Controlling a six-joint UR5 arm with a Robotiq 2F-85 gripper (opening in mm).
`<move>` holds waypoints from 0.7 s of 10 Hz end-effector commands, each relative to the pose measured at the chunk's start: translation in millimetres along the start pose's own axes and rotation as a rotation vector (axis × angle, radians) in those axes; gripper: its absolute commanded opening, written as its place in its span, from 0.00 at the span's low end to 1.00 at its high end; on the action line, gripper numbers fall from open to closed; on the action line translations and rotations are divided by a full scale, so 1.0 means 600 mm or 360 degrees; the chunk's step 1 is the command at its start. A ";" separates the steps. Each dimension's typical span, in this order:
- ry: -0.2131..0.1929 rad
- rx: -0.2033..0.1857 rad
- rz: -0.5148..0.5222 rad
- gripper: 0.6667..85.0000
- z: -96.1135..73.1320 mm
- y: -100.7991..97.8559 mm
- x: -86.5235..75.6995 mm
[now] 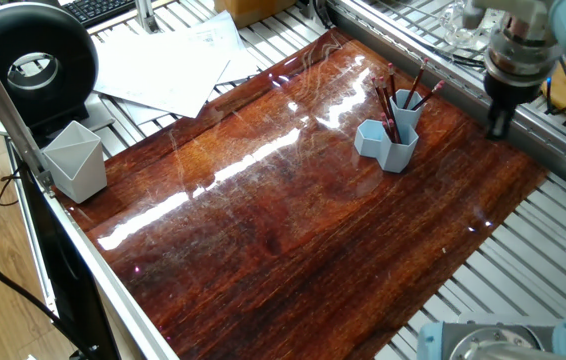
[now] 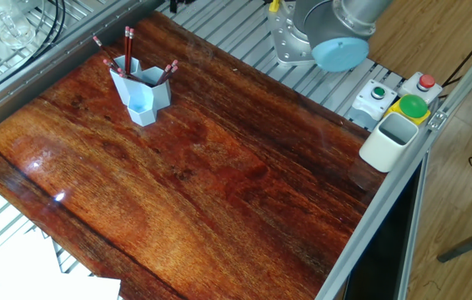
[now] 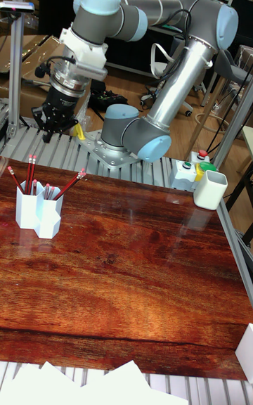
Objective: Put the pen into the pen holder
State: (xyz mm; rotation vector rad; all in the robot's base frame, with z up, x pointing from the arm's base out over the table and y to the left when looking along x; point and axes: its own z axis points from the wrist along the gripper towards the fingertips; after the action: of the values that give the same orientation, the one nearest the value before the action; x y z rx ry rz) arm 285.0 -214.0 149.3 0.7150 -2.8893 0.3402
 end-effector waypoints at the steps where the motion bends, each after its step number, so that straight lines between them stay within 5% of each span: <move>1: -0.0085 -0.0048 -0.0125 0.00 -0.003 0.014 -0.024; 2: -0.0153 -0.0019 -0.0126 0.00 -0.004 0.007 -0.043; 4: -0.0239 -0.0067 -0.0094 0.00 -0.007 0.020 -0.066; 6: -0.0167 -0.0146 0.0022 0.00 -0.017 0.042 -0.060; 7: -0.0076 -0.0185 0.0078 0.00 -0.056 0.065 -0.078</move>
State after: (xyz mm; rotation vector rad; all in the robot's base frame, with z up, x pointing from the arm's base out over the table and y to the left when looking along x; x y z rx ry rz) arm 306.0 -177.9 151.1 0.7469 -2.9558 0.2151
